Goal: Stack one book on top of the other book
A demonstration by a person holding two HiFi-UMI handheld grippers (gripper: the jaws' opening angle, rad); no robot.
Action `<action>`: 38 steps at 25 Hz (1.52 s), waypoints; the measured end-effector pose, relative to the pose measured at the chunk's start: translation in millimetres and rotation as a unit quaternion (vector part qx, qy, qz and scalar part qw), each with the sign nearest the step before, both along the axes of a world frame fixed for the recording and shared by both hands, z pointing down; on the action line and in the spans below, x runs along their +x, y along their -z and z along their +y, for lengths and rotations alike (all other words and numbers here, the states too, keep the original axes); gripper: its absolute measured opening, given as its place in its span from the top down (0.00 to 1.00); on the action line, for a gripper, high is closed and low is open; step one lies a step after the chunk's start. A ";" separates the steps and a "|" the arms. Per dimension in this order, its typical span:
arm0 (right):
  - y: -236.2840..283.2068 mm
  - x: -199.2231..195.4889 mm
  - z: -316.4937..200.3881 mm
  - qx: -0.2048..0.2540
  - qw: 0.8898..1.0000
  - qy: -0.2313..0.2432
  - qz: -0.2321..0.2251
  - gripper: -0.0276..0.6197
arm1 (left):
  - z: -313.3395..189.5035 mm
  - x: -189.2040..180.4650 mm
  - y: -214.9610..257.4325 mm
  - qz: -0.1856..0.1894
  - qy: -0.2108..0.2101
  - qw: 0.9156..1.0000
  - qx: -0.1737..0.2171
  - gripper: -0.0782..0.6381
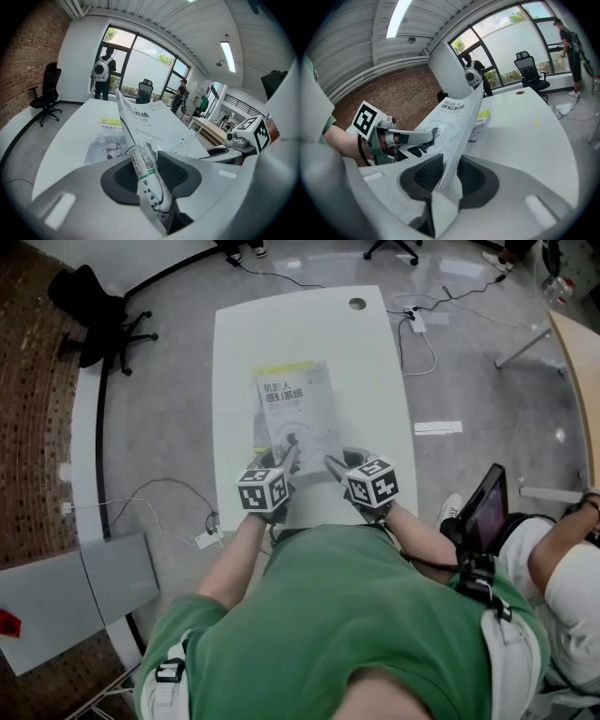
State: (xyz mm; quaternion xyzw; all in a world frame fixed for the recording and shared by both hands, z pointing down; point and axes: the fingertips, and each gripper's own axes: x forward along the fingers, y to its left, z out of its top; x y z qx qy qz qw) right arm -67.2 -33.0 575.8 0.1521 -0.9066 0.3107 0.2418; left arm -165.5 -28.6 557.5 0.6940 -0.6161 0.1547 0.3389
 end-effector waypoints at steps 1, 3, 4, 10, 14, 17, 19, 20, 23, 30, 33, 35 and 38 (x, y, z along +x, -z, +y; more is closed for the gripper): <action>0.5 -4.2 1.5 0.001 1.000 -0.007 0.004 0.81 | 0.0 -4.2 -0.2 0.001 -0.007 1.000 0.001 0.75; 4.0 -17.5 5.9 0.003 1.000 -0.023 0.013 0.80 | 1.3 -17.6 1.9 0.006 -0.022 1.000 0.002 0.75; 6.3 -23.4 7.3 0.004 0.999 -0.032 0.017 0.81 | 1.1 -23.5 3.6 0.009 -0.030 1.000 0.003 0.75; 12.8 -58.1 24.8 0.011 0.997 -0.065 0.036 0.80 | 12.5 -57.7 7.3 0.015 -0.064 0.998 0.011 0.75; 9.6 -80.5 34.2 0.006 0.996 -0.078 0.048 0.80 | 20.0 -80.0 2.6 0.016 -0.078 0.997 0.006 0.75; 6.6 -95.5 36.6 0.001 0.995 -0.087 0.055 0.80 | 21.1 -94.5 -1.3 0.016 -0.087 0.996 0.002 0.75; 8.7 -106.0 43.3 0.000 0.994 -0.089 0.059 0.80 | 27.3 -104.8 0.3 0.016 -0.089 0.996 0.002 0.75; 9.6 -109.2 46.2 0.000 0.994 -0.090 0.062 0.80 | 29.8 -108.0 0.7 0.017 -0.091 0.996 0.002 0.75; 6.6 -110.4 47.5 -0.003 0.993 -0.096 0.072 0.80 | 30.1 -108.9 -3.8 0.018 -0.096 0.995 -0.001 0.75; -4.7 -106.7 37.6 -0.011 0.991 -0.098 0.091 0.80 | 18.9 -104.0 -16.4 0.003 -0.102 0.995 -0.011 0.74; -17.9 -103.5 19.3 -0.023 0.990 -0.096 0.098 0.80 | 0.8 -100.2 -30.2 -0.003 -0.100 0.995 -0.026 0.74; -23.4 -103.1 13.3 -0.027 0.990 -0.093 0.103 0.80 | -4.7 -99.4 -36.1 -0.004 -0.098 0.995 -0.033 0.74; -24.7 -103.8 13.3 -0.032 0.989 -0.090 0.110 0.80 | -3.9 -100.2 -38.5 -0.005 -0.097 0.994 -0.041 0.74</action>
